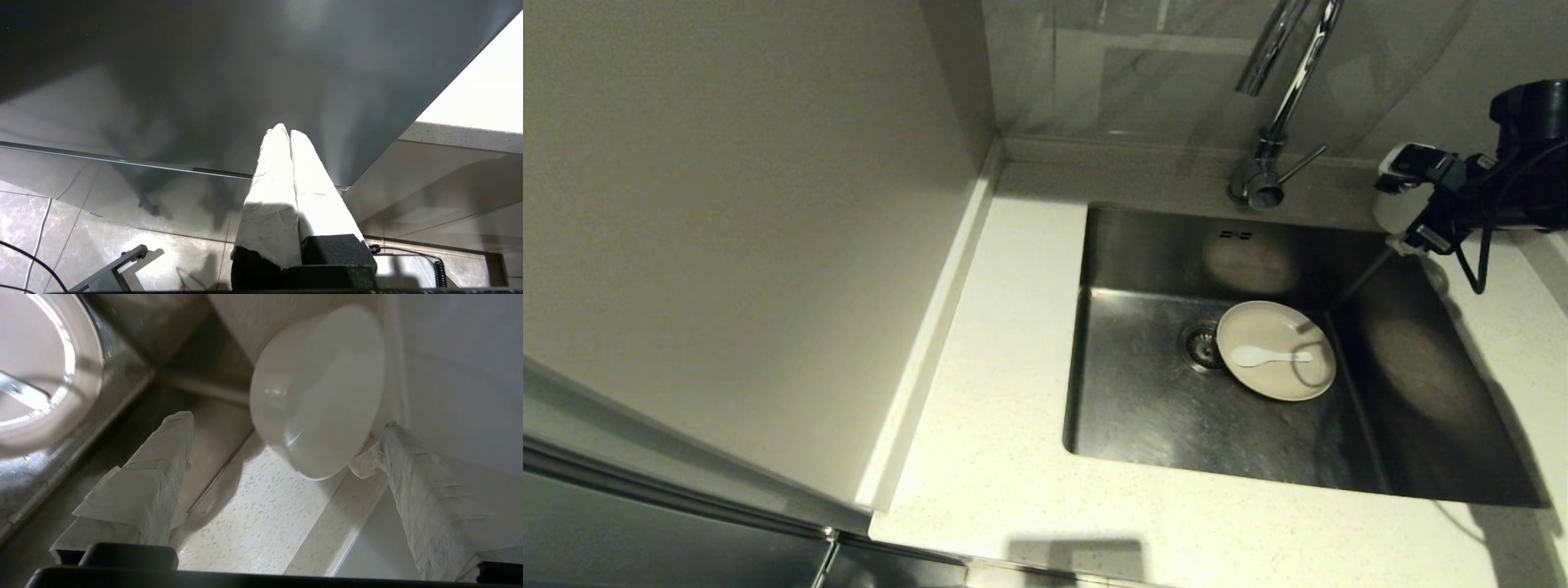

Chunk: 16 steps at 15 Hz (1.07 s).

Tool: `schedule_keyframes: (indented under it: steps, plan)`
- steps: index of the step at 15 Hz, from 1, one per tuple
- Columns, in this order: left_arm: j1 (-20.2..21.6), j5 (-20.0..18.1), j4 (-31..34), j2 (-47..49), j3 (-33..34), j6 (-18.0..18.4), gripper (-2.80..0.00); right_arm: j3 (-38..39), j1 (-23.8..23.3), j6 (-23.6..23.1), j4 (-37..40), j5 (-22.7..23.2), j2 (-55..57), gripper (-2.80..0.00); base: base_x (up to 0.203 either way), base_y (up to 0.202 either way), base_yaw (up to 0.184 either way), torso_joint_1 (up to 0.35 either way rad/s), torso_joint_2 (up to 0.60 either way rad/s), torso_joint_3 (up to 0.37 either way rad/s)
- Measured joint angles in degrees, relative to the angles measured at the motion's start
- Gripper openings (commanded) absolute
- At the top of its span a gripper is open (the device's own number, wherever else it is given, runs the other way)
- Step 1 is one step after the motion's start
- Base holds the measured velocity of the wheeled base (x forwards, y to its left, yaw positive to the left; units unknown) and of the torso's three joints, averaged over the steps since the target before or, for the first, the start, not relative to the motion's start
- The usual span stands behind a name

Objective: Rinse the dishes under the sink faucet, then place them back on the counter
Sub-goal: Put a bowl into the sink

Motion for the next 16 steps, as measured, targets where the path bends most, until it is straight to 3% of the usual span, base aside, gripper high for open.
schedule_keyframes:
  steps: [5,16]
  plan:
    - [0.00,0.00,0.00,0.00,0.00,-0.01,-2.80,-0.05,0.07,0.04,-0.28,-3.52,2.31,0.00,0.000,0.000,0.000,0.000,0.00,0.000]
    - [0.00,-0.01,0.00,0.00,0.00,0.00,-2.80,-0.05,1.16,0.04,-1.73,-4.66,4.31,0.00,0.000,0.000,0.000,0.000,0.00,0.000]
